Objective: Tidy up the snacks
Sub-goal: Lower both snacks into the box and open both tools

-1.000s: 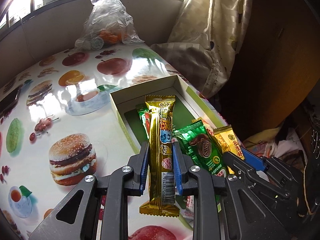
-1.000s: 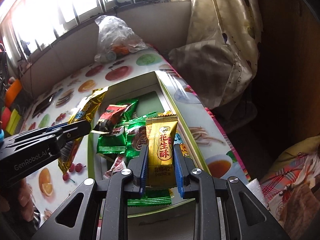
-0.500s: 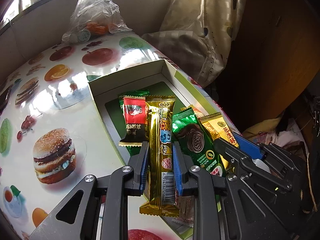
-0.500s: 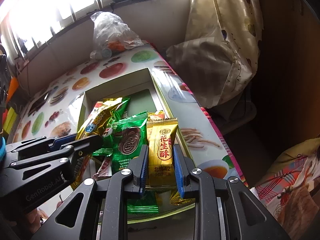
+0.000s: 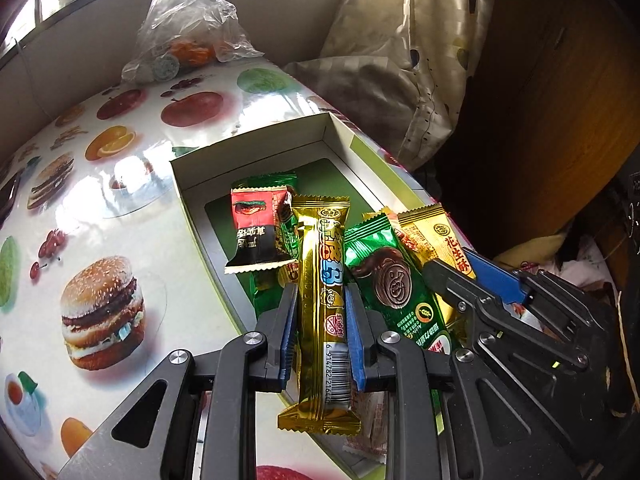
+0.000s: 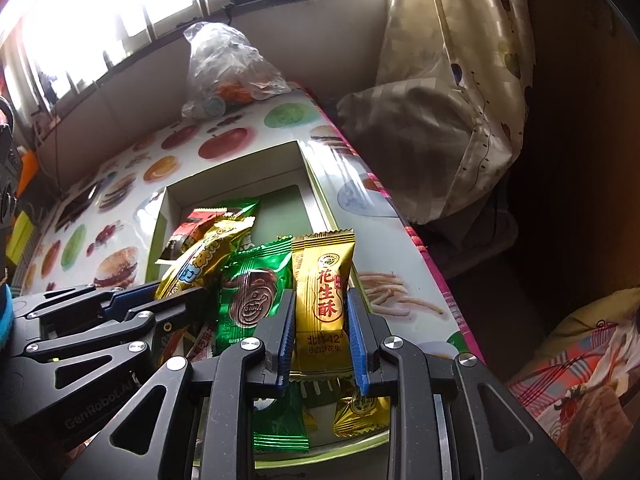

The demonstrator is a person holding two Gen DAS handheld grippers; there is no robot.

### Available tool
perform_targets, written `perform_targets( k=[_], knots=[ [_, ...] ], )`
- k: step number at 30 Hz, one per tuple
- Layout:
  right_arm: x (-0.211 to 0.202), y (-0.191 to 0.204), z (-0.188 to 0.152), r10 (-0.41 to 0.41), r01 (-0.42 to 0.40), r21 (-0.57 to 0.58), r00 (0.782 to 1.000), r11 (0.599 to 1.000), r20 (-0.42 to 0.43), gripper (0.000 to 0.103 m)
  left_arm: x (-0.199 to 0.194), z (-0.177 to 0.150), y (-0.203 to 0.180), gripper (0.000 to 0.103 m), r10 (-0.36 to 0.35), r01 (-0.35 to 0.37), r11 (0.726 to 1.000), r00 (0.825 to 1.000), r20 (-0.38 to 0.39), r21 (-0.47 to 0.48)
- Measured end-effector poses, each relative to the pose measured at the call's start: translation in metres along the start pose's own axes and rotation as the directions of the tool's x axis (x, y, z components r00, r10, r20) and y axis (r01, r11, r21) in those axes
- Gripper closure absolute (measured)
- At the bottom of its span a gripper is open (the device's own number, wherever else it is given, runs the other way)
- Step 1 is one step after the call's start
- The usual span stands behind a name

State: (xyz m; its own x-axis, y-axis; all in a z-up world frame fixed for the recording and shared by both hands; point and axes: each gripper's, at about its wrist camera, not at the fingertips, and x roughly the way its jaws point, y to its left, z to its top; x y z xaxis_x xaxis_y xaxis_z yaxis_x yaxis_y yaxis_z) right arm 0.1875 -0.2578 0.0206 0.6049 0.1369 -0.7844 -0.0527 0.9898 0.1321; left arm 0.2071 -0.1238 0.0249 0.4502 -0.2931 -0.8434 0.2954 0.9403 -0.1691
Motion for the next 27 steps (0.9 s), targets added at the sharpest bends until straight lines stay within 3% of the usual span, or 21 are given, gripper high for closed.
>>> perform_targets(
  k=[9,11,13,27],
  knots=[
    [0.002,0.001,0.002,0.009,-0.009,-0.008,1.0,1.0,0.013,0.078,0.001,0.0,0.0,0.079,0.011,-0.011,1.0,1.0,0.002,0.006],
    [0.002,0.001,0.002,0.005,-0.005,-0.008,1.0,1.0,0.013,0.077,0.0,-0.001,0.0,0.066,0.006,-0.006,1.0,1.0,0.003,0.006],
    [0.0,0.001,0.002,0.006,-0.006,-0.003,1.0,1.0,0.014,0.076,-0.002,-0.001,0.001,0.063,0.012,-0.012,1.0,1.0,0.008,0.003],
    [-0.02,0.002,-0.003,0.005,-0.006,0.018,0.999,1.0,0.052,0.069,-0.027,-0.01,0.002,0.062,0.028,-0.028,1.0,0.998,0.052,-0.002]
  ],
)
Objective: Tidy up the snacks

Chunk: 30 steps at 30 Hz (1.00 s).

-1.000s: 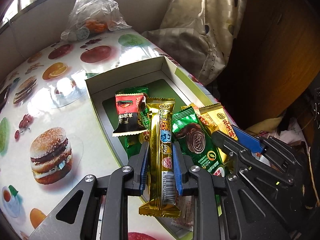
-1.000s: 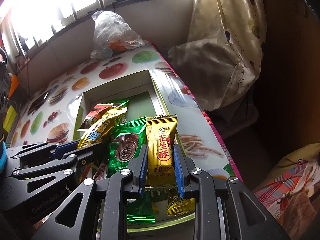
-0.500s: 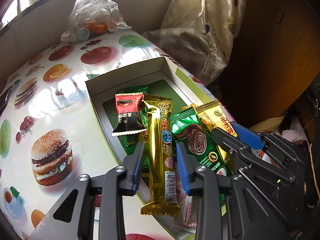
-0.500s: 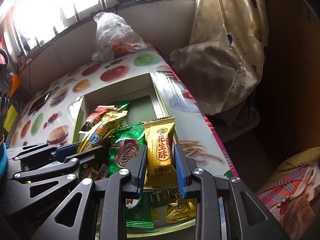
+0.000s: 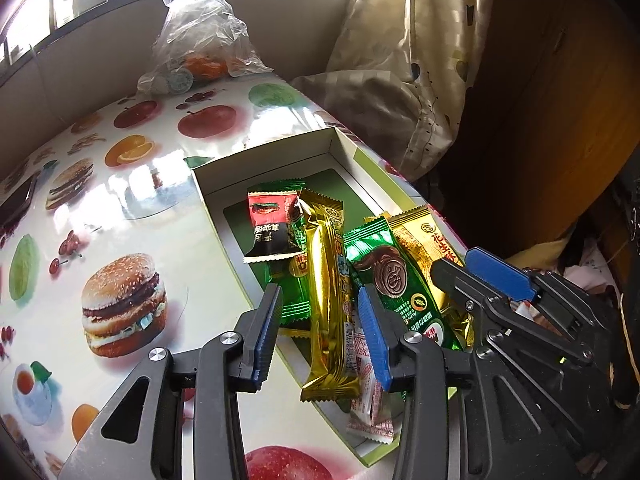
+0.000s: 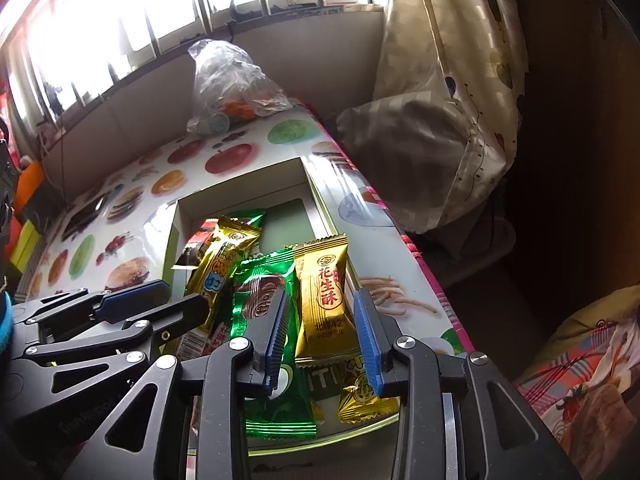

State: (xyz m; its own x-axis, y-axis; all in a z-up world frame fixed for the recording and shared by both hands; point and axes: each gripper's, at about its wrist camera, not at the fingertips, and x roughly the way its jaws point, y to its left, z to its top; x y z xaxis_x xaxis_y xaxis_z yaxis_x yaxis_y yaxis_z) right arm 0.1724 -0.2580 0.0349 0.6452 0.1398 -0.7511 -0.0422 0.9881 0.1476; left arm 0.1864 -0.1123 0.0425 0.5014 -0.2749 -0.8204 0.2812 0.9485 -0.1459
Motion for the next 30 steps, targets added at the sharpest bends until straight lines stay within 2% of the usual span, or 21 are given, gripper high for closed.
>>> perform_targets(
  k=[6,10,16,30],
  knots=[
    [-0.016,0.006,-0.007,-0.007,0.007,0.001,1.0,1.0,0.017,0.062,-0.022,-0.011,0.004,0.062,0.035,-0.035,0.999,0.998,0.048,0.0],
    [-0.028,0.011,-0.014,-0.015,0.014,0.003,0.999,1.0,0.036,0.058,-0.036,-0.022,0.007,0.062,0.019,-0.019,1.0,0.997,0.069,-0.007],
    [-0.047,0.02,-0.029,-0.011,0.01,0.013,0.998,1.0,0.056,0.049,-0.054,-0.046,0.008,0.062,0.05,-0.052,0.999,0.994,0.099,0.014],
    [-0.071,0.034,-0.079,-0.056,0.057,-0.004,0.997,0.998,0.057,0.047,-0.063,-0.103,0.01,0.062,0.082,-0.083,0.996,0.994,0.076,0.01]
  ],
)
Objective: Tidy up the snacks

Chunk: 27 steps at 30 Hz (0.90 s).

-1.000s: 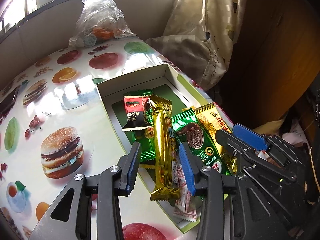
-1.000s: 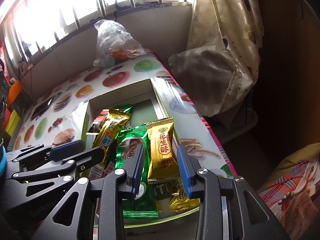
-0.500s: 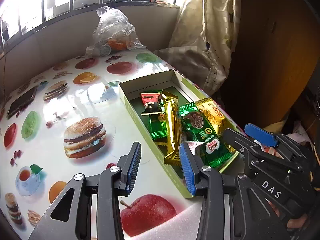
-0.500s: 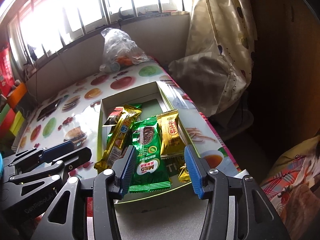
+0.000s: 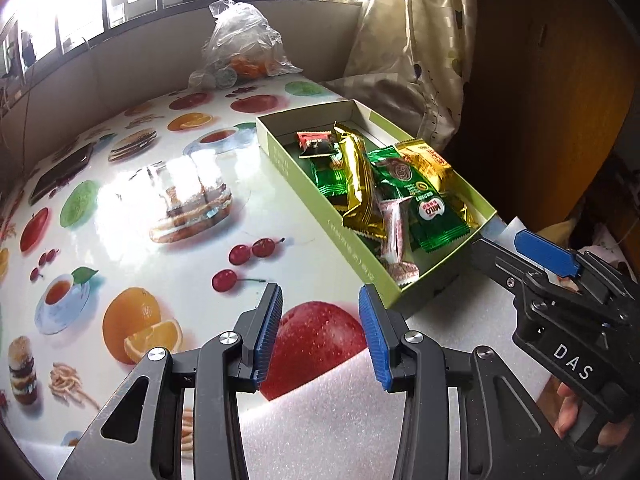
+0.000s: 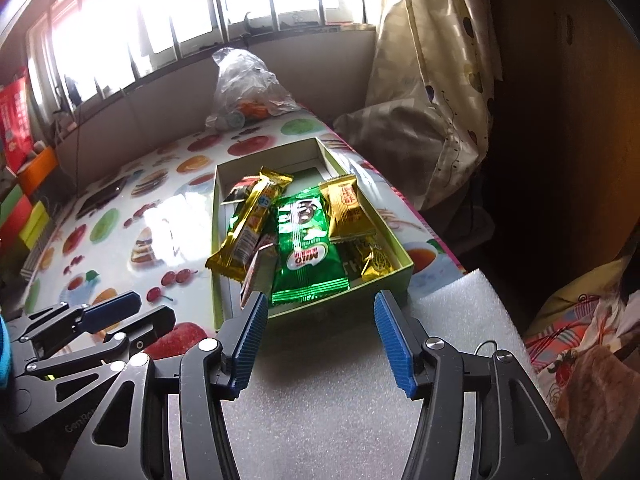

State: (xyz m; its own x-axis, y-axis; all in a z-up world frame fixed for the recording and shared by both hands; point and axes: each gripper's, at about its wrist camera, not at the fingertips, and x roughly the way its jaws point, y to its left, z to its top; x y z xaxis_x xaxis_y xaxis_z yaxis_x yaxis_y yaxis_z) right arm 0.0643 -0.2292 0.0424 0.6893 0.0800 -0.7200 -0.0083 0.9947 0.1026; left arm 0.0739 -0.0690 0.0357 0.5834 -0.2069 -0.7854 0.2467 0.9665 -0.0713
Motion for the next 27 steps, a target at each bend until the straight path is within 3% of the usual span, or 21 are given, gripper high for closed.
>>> perform_targets(
  k=[13,19,27],
  knots=[
    [0.008,0.002,-0.036,-0.036,0.035,-0.012,0.998,0.999,-0.06,0.047,0.012,-0.036,0.001,0.061,0.026,-0.025,1.0,0.998,-0.049,0.015],
    [0.018,-0.003,-0.044,-0.073,0.073,-0.007,0.993,0.997,-0.095,0.047,0.016,-0.04,0.0,0.061,0.017,-0.016,1.0,0.998,-0.057,0.011],
    [0.021,0.003,-0.05,-0.112,0.109,-0.041,0.991,0.993,-0.077,0.043,0.017,-0.042,0.003,0.061,0.002,-0.002,1.0,0.999,-0.048,-0.013]
  ],
)
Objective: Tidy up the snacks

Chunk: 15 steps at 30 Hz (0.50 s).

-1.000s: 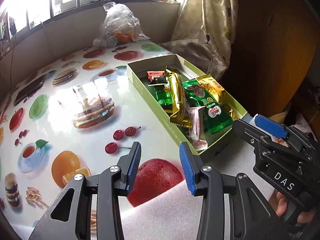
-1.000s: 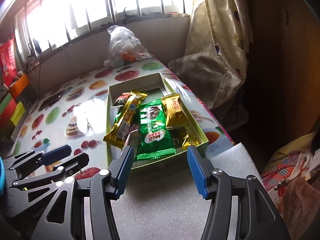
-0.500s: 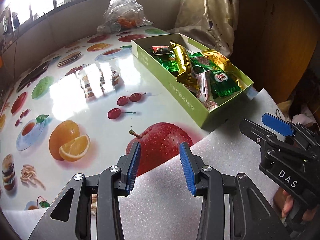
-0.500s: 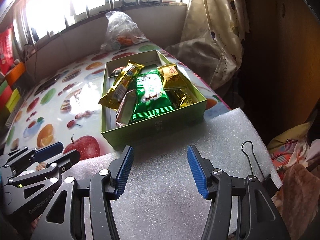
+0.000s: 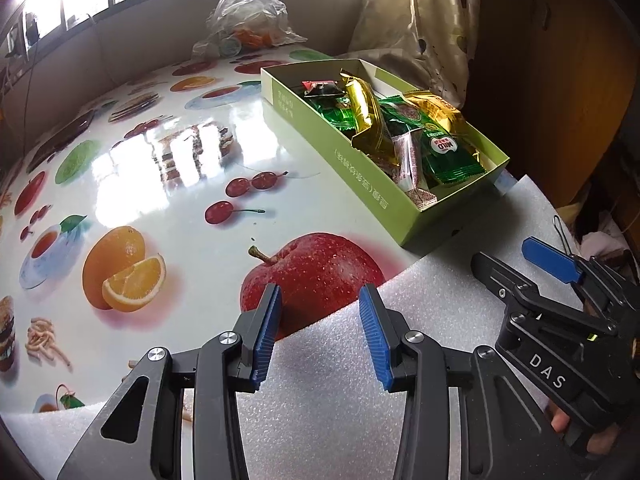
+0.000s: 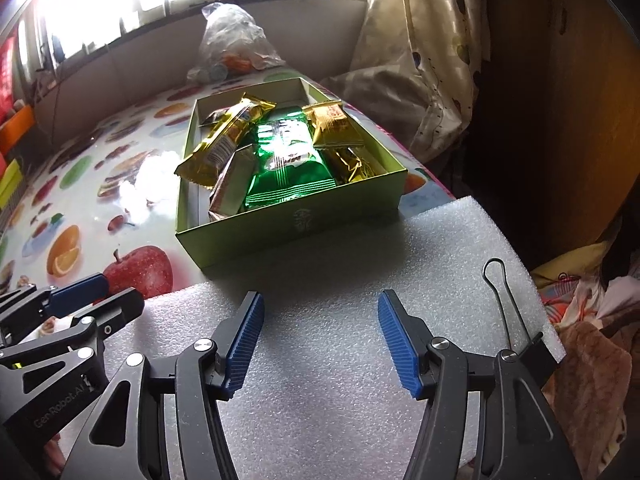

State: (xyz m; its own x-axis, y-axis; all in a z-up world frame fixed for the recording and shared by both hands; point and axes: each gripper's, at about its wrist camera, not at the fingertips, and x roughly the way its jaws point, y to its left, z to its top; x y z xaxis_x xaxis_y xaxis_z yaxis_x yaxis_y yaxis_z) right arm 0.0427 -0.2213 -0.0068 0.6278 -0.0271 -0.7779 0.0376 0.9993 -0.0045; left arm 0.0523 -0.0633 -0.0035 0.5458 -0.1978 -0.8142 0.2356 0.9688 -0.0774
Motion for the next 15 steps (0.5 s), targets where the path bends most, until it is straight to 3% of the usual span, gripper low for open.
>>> perform_targets(
  k=[15],
  knots=[
    [-0.001,0.0013,-0.0022,-0.016,0.016,0.013,1.0,1.0,0.017,0.043,0.0006,-0.0012,0.0018,0.061,-0.009,0.009,1.0,1.0,0.007,-0.02]
  ],
)
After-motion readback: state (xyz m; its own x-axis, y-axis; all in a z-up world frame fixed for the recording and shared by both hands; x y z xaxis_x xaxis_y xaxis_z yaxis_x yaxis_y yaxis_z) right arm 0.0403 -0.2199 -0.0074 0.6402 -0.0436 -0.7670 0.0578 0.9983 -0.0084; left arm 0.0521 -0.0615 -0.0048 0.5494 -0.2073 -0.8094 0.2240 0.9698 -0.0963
